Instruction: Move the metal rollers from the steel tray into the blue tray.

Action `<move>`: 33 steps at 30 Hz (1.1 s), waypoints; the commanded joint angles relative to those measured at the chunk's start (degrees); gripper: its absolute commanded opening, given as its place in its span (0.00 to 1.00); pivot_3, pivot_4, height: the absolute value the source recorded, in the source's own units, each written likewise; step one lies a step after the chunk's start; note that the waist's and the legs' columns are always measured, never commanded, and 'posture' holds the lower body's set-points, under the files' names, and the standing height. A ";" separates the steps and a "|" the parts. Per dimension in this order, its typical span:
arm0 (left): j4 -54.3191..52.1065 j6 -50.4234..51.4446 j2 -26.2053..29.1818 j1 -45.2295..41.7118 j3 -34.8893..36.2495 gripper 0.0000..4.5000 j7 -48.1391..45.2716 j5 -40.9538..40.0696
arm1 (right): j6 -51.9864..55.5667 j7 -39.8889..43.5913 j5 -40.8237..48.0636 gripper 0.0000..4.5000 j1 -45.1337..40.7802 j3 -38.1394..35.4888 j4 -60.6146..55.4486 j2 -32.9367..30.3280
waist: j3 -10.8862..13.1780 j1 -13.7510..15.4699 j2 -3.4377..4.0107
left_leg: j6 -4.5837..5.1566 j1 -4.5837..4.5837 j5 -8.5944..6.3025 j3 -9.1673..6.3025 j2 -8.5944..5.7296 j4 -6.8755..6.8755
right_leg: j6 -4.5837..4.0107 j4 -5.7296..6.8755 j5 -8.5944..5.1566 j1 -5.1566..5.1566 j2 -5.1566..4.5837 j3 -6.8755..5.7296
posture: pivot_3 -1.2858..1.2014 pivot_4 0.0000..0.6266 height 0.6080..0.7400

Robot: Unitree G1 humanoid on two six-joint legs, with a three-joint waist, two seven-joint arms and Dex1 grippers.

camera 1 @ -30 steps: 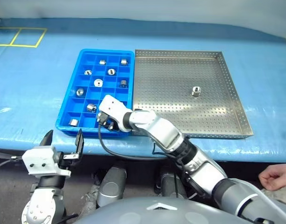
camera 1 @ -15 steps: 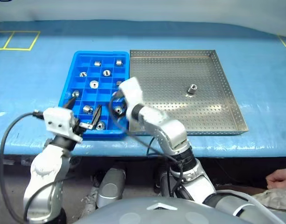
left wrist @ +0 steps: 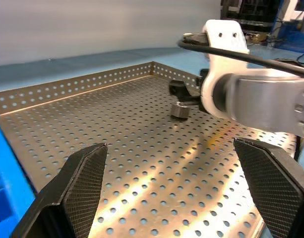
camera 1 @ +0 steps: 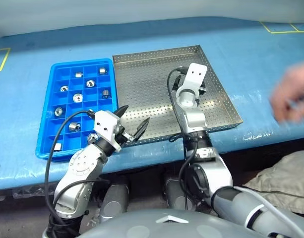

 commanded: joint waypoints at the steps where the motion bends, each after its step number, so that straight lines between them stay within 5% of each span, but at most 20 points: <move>1: -1.31 -1.08 -0.93 0.51 -0.82 1.00 0.19 -0.68 | -4.46 -0.99 0.64 0.99 -4.99 -1.10 8.55 0.13 | 0.00 0.19 0.00 | 0.03 -0.01 0.02 0.00 0.00 0.00 | -0.01 0.00 0.00 0.00 0.00 0.01 | 0.55 0.24 1.00; 6: -2.05 -1.59 -1.97 2.18 -0.86 1.00 0.99 -0.63 | -7.90 -5.69 2.52 0.95 -9.50 -5.15 20.65 -2.90 | 0.01 0.71 0.02 | 0.07 -0.02 0.04 0.00 -0.06 0.02 | -0.11 -0.03 -0.06 0.03 0.00 0.09 | 0.56 0.24 1.00; 15: -3.02 -2.81 -1.87 4.42 0.17 1.00 2.34 -0.13 | -9.10 -3.70 2.65 0.38 -9.04 -4.04 24.22 -2.23 | 0.01 0.92 0.02 | 0.15 0.02 0.09 0.01 -0.06 0.01 | -0.07 -0.03 -0.07 0.05 0.05 0.16 | 0.58 0.24 1.00; 21: -3.99 -4.91 -2.13 6.41 2.52 1.00 3.75 -0.12 | -3.46 9.03 3.17 0.38 -2.67 2.33 9.85 2.01 | 0.03 1.03 0.07 | 0.20 0.07 0.12 0.00 -0.04 0.01 | 0.01 -0.02 -0.08 0.07 0.08 0.17 | 0.59 0.24 1.00; 26: -5.98 -6.60 -3.27 9.64 6.03 1.00 4.60 -2.56 | 9.21 23.60 5.49 0.38 6.73 16.02 -12.35 6.11 | 0.06 2.08 0.16 | 0.20 0.00 0.12 -0.02 -0.04 -0.04 | 0.04 -0.02 -0.13 -0.02 0.07 0.16 | 0.60 0.24 1.00; 33: -8.98 -8.17 -3.24 13.09 8.64 1.00 4.28 -4.23 | 13.05 36.18 8.06 0.38 7.73 28.47 -18.82 7.66 | 0.07 3.97 0.15 | 0.19 -0.01 0.12 -0.09 -0.04 0.00 | 0.01 -0.02 -0.18 0.00 0.07 0.07 | 0.62 0.24 1.00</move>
